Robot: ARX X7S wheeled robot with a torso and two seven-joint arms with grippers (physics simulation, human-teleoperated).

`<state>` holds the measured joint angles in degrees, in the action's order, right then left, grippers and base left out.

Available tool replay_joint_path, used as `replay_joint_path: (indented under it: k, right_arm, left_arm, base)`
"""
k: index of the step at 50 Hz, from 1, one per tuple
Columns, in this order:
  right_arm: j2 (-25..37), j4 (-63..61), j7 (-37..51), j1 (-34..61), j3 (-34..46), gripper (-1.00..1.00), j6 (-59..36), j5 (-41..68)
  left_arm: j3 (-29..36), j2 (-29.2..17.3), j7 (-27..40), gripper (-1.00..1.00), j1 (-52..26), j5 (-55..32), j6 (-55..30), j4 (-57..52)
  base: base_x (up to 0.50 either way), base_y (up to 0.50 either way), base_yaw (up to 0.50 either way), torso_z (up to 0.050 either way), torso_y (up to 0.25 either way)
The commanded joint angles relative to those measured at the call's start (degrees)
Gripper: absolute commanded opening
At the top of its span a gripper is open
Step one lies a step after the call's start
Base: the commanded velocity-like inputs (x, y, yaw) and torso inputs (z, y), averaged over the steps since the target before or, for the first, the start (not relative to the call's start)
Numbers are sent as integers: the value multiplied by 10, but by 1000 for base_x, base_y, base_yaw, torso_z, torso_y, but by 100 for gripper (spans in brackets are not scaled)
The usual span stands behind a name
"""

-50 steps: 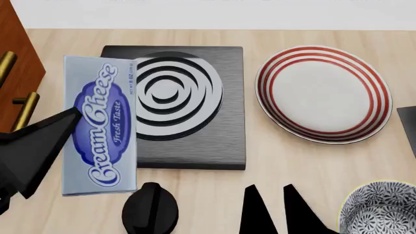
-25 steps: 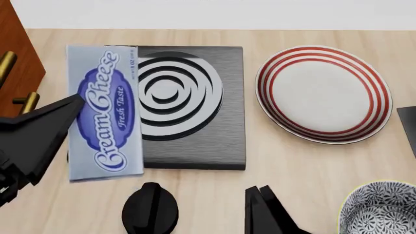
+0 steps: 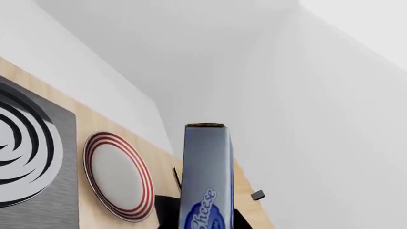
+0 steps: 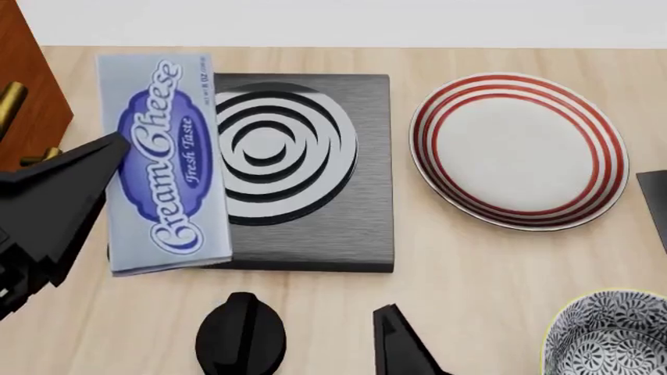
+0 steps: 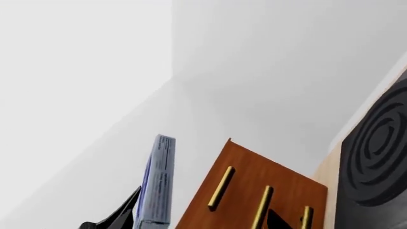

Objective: Pick up the cream cheese and put it in the bowl.

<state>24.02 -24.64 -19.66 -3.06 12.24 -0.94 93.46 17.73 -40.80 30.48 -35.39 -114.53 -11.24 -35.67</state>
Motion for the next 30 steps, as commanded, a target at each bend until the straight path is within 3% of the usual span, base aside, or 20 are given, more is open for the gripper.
replay_joint_path:
  k: [1, 30]
  right_arm:
    - [2, 6, -6, 6, 10, 100, -13, 19]
    - [0, 3, -7, 19, 31, 100, -31, 32]
  left_arm:
    - [-6, 6, 2, -100, -6, 3, 11, -4]
    - [1, 14, -9, -100, -5, 14, 7, -1]
  base:
    - [0, 0, 0, 0, 0]
    - [0, 0, 0, 0, 1]
